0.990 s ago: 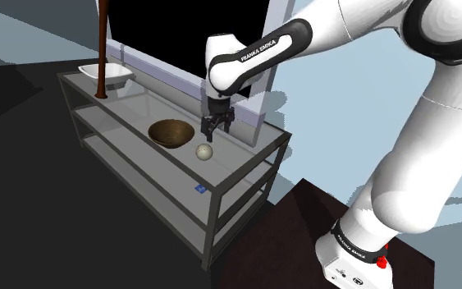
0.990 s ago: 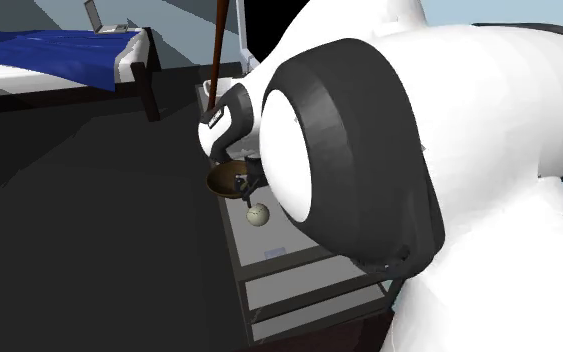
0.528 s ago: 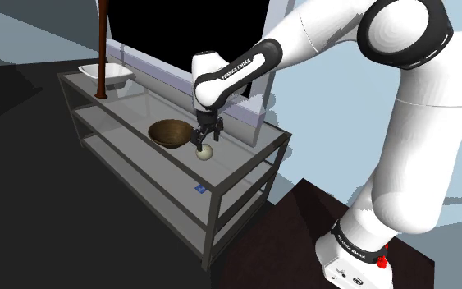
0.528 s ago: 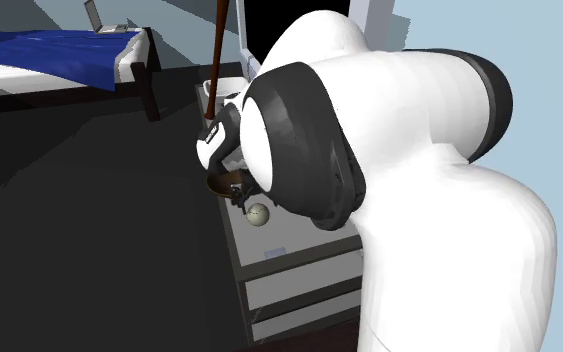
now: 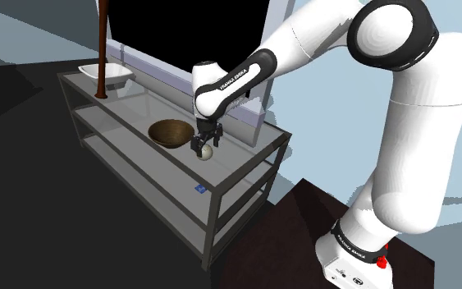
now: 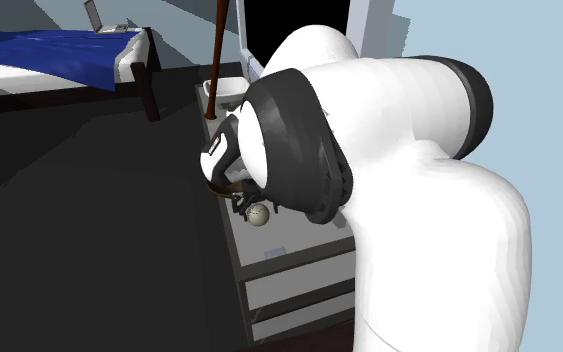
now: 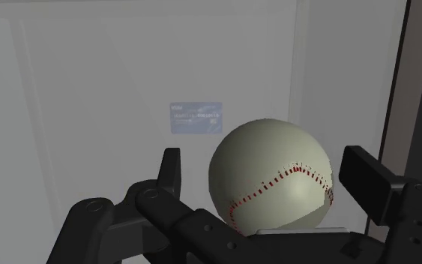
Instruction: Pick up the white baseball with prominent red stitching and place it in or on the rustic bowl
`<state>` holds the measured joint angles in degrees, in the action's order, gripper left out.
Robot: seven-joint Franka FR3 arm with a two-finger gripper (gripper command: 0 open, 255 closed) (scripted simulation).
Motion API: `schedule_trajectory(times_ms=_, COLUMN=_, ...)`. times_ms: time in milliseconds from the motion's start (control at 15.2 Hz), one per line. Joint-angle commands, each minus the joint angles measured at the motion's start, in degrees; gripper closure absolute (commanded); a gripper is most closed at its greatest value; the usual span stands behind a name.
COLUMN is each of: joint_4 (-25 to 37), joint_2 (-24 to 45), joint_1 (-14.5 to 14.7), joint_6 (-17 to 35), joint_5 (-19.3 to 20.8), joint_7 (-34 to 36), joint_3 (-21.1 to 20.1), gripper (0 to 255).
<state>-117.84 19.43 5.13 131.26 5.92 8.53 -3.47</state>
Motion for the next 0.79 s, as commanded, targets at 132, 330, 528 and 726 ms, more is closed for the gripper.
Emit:
schedule_trajectory(times_ms=132, joint_4=-0.05, joint_2=0.02, joint_1=0.00, joint_6=0.09, joint_5=0.01, joint_7=0.00, joint_3=0.01, gripper=0)
schedule_trajectory(times_ms=330, joint_4=-0.05, joint_2=0.02, joint_1=0.00, joint_6=0.08, joint_5=0.01, joint_7=0.00, joint_3=0.01, gripper=255)
schedule_trajectory(times_ms=528, joint_4=-0.05, joint_2=0.01, joint_1=0.00, joint_6=0.07, joint_5=0.01, joint_7=0.01, joint_3=0.00, gripper=255)
schedule_trajectory(times_ms=726, joint_4=-0.05, joint_2=0.01, joint_1=0.00, joint_6=0.07, joint_5=0.01, joint_7=0.01, joint_3=0.00, gripper=255)
